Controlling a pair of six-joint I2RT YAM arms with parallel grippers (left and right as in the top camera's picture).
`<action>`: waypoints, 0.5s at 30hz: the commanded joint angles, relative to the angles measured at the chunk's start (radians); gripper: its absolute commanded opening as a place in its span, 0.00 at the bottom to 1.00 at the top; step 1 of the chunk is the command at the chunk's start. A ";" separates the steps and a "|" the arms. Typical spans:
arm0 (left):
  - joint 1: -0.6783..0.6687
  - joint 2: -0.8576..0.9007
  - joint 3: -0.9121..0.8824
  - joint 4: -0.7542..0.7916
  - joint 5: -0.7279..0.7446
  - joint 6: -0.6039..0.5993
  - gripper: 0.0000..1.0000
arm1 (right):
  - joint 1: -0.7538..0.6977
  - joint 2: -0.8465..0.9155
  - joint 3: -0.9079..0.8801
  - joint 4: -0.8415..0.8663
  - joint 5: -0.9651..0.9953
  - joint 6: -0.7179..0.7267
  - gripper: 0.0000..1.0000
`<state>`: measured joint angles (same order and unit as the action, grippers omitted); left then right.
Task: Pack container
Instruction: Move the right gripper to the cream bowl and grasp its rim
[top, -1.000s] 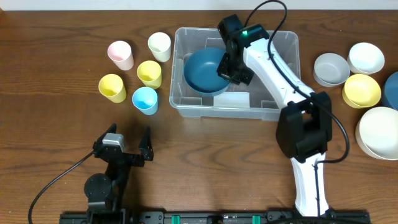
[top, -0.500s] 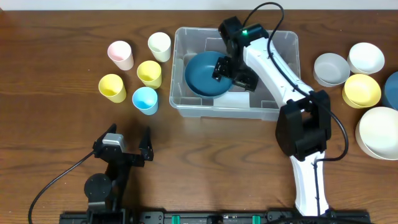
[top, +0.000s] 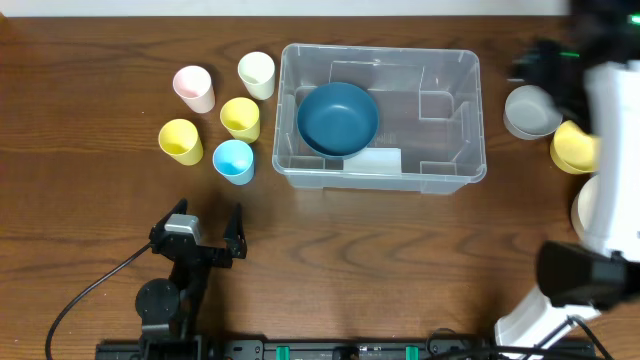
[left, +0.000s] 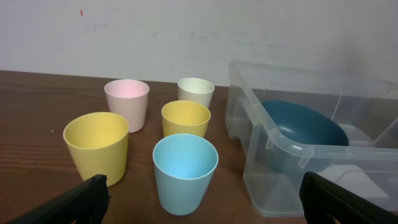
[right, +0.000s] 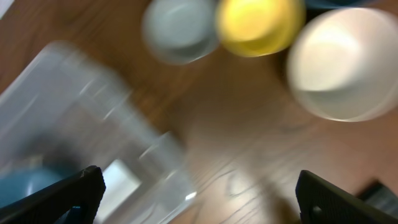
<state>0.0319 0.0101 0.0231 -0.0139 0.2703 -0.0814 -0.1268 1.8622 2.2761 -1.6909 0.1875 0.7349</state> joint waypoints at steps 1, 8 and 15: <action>0.005 -0.006 -0.019 -0.032 0.006 -0.005 0.98 | -0.145 -0.009 -0.111 -0.008 -0.027 -0.011 0.99; 0.005 -0.006 -0.019 -0.032 0.006 -0.005 0.98 | -0.405 -0.035 -0.462 0.054 -0.039 0.007 0.99; 0.005 -0.006 -0.019 -0.032 0.006 -0.005 0.98 | -0.527 -0.035 -0.748 0.267 -0.156 -0.060 0.99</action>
<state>0.0319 0.0101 0.0231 -0.0143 0.2703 -0.0814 -0.6254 1.8355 1.5875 -1.4528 0.0971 0.7048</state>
